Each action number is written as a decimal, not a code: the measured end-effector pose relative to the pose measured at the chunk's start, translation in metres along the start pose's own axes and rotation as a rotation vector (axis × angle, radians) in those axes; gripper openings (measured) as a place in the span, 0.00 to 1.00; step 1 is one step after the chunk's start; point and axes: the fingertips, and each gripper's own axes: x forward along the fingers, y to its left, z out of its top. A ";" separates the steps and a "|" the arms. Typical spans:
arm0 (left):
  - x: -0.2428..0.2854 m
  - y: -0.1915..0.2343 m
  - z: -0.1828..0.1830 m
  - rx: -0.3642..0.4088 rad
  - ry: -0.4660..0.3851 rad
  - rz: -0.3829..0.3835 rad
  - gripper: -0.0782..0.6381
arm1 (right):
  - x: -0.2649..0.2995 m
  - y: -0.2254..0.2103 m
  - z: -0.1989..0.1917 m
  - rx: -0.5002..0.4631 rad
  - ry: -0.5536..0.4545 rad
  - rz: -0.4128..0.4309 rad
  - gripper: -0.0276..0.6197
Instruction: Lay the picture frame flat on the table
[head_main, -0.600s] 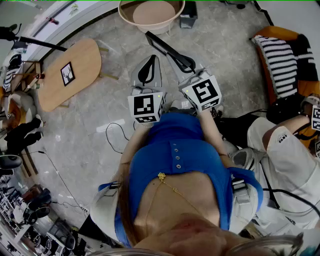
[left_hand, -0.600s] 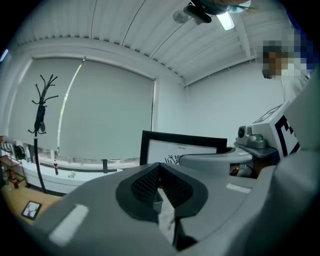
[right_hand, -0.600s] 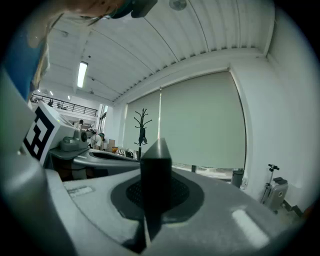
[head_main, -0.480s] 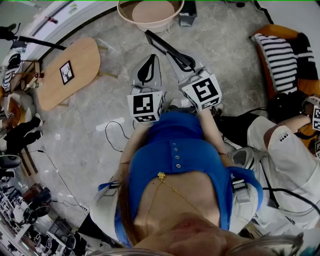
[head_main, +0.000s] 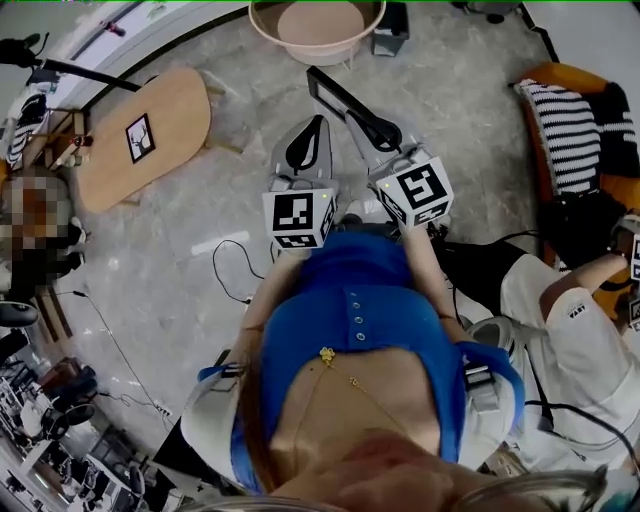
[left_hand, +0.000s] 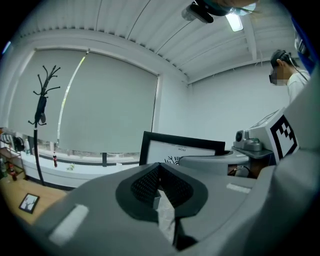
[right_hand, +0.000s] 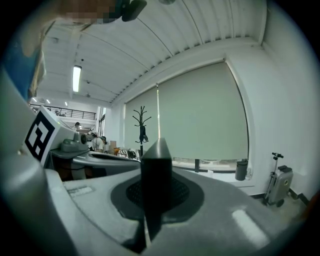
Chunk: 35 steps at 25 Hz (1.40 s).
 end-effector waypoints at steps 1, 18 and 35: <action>0.003 0.007 0.000 -0.002 0.002 -0.009 0.11 | 0.008 -0.001 0.000 0.000 0.006 -0.005 0.06; 0.133 0.116 0.022 0.008 0.026 -0.155 0.11 | 0.160 -0.075 0.016 -0.034 0.037 -0.094 0.06; 0.153 0.201 0.037 -0.041 0.037 -0.188 0.11 | 0.246 -0.064 0.030 -0.051 0.060 -0.123 0.06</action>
